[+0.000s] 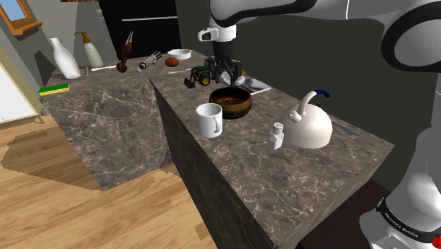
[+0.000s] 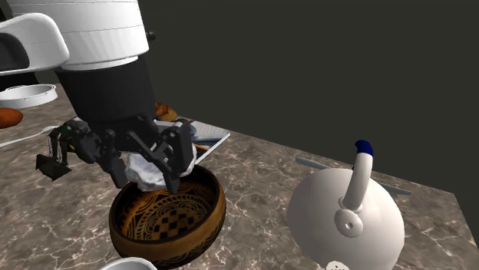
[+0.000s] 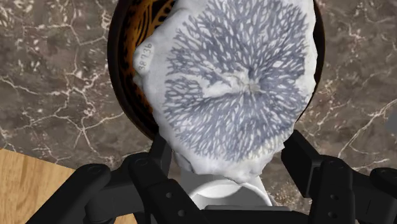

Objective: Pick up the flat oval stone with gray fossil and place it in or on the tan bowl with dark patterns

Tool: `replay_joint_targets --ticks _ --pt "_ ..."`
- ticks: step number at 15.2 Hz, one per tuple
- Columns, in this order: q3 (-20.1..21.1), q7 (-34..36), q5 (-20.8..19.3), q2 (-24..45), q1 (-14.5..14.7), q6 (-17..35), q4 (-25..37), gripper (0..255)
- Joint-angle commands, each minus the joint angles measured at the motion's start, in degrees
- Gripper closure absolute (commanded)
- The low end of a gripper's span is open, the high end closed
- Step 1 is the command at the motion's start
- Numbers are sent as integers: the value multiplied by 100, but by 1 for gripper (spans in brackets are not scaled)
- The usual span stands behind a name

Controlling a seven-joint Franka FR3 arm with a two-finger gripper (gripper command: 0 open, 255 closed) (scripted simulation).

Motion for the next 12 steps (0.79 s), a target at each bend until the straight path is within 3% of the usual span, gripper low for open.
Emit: replay_joint_targets --ticks 1,9,12 --pt "5 22 -7 -30 22 169 -195 255" --pt "14 29 -11 -62 52 844 -903 255" --pt "14 29 -11 -62 52 844 -903 255"
